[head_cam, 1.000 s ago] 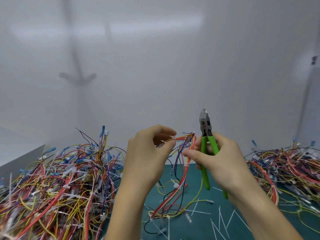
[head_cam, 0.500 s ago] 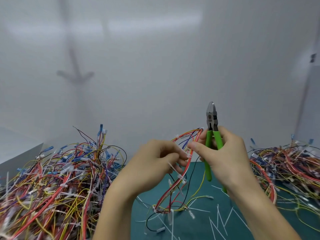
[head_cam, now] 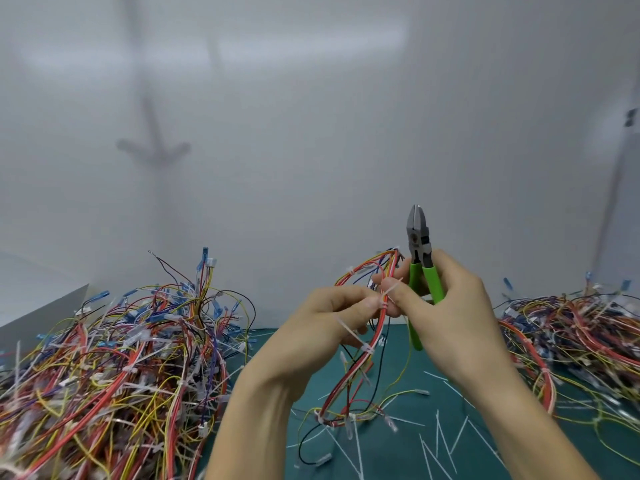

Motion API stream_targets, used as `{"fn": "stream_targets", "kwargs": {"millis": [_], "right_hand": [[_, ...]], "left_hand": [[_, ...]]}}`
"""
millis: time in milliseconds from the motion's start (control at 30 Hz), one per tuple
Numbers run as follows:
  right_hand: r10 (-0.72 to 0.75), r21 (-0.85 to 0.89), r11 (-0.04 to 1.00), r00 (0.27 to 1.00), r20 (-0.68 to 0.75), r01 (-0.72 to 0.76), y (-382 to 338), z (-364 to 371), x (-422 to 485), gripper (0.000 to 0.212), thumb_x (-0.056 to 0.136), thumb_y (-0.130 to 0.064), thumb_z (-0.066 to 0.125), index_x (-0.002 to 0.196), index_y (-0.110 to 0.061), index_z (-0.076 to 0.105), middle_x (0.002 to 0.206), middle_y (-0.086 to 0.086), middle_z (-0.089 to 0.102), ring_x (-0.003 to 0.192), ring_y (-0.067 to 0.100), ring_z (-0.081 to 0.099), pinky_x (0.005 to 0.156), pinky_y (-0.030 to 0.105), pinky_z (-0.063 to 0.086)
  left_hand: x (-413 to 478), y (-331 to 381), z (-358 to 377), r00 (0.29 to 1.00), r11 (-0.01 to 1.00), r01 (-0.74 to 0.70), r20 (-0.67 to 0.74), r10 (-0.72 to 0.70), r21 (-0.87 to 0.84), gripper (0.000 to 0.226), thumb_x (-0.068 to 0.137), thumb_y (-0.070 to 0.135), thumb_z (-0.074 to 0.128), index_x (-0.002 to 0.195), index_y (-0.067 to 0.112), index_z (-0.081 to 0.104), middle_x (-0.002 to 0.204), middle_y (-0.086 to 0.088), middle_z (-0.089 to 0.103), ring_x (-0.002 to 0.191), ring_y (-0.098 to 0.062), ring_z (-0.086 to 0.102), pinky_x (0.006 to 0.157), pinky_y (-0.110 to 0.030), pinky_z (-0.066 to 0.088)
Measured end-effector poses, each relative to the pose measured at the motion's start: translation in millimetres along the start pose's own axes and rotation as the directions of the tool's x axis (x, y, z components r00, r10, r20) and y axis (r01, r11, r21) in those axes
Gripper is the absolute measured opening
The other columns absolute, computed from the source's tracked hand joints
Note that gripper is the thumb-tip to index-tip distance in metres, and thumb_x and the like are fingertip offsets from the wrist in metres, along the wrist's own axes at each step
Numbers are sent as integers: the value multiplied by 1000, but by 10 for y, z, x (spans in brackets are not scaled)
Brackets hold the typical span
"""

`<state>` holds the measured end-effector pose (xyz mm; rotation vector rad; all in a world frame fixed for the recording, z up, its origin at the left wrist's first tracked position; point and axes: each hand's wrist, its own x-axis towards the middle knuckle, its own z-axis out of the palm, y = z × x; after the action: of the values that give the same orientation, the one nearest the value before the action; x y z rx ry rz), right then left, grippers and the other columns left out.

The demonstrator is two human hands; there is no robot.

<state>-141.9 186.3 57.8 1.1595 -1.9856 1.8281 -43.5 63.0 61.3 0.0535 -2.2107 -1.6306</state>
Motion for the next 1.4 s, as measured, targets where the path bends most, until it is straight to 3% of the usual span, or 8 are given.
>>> {"fn": "stream_targets", "kwargs": {"millis": [133,300,400,500,633,900,1267,1400], "right_hand": [[-8,-129,992,1000,-22,5,-27,-3,-13,14,87,-36,67,82,-26,58,71,-14,69,67,3,61,61,28,47],[101,-226,971,990,99,-76,-58,-51,-13,31,83,-57,55,81,-26,57,70,-7,66,63,8,55,60,29,44],[150,-396,916,968,200,-60,-66,-60,-29,48,81,-71,47,77,-24,52,62,-3,55,58,9,48,51,21,33],[168,-469,883,950,264,-25,-97,-50,-51,62,72,-83,28,78,-25,49,60,-3,49,55,7,43,49,24,29],[167,-514,857,932,322,24,-88,-59,-65,68,68,-83,18,83,-25,50,66,-3,51,63,11,47,58,29,35],[109,-511,855,935,339,86,-106,-66,-65,62,76,-79,25,79,-23,51,61,-1,47,57,9,42,54,28,31],[28,-485,866,959,284,118,-81,-69,-58,52,82,-75,31,72,-28,49,59,-17,50,56,9,43,50,28,29],[25,-481,867,953,302,130,-105,-72,-61,50,84,-73,31,70,-27,48,60,-18,50,58,7,43,47,24,26]], "left_hand": [[45,-25,36,993,994,28,-109,-40,-110,26,97,33,58,95,14,77,94,-14,65,85,-15,51,75,-29,43],[82,-30,36,951,987,41,-297,-86,-155,21,93,28,63,78,21,76,80,6,65,79,-8,56,74,-28,45],[85,-15,25,927,965,28,-354,-123,-262,20,93,19,61,77,16,72,77,1,68,71,-6,63,62,-21,50],[74,-1,9,912,930,13,-378,-162,-367,15,93,14,62,82,7,70,75,-5,72,68,-10,70,57,-19,53],[54,5,-10,899,910,-28,-408,-157,-414,15,93,14,64,87,2,70,78,-11,74,72,-16,74,59,-20,56],[39,24,-2,882,928,-72,-458,-112,-365,27,92,9,64,66,11,71,78,-15,74,68,-17,71,60,-18,55],[42,26,3,879,965,-114,-477,-13,-237,14,90,8,66,78,2,72,82,-18,73,68,-13,70,63,-17,55],[33,32,-12,872,979,-127,-488,33,-162,13,89,9,68,81,0,73,75,-9,73,67,-11,70,64,-17,55]]}}
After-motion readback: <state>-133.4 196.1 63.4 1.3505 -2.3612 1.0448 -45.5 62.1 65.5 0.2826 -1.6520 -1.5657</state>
